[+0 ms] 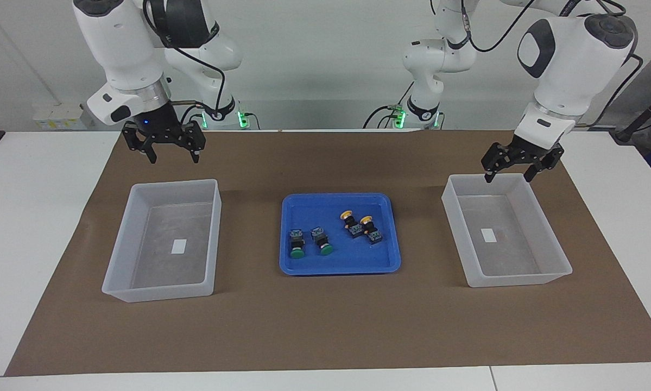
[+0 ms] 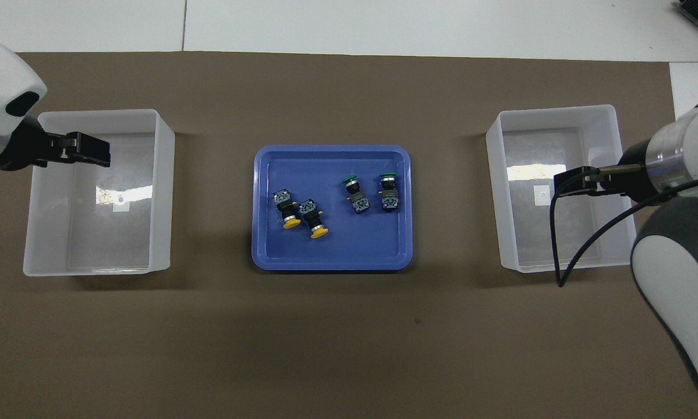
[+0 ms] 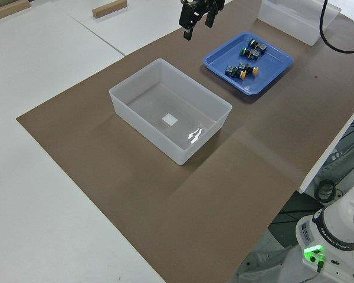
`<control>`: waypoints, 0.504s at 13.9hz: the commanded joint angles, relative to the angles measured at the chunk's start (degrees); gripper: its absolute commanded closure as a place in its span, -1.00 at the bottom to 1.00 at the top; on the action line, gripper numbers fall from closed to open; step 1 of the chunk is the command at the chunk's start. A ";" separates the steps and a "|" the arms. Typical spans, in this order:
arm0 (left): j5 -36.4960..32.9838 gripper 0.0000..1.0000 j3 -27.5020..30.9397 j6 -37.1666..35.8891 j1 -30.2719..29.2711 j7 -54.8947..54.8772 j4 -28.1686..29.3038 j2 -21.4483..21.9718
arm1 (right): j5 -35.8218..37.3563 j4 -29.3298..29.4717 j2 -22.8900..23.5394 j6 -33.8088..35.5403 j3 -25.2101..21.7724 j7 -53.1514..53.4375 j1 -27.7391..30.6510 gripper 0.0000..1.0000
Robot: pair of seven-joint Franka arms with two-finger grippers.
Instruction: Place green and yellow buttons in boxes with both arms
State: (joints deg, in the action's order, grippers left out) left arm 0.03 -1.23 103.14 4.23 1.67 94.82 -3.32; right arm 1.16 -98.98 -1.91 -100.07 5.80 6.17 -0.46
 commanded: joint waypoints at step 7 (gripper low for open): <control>-0.56 -1.00 0.17 9.97 12.19 17.46 13.02 4.64 | -1.51 -5.34 5.06 -15.66 0.26 6.82 -7.18 -1.00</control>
State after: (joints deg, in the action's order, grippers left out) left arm 0.03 -1.80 110.33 13.62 13.82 104.10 -0.39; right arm 1.09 -103.91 0.92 -112.32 6.07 10.46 -6.50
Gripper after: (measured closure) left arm 0.000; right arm 0.000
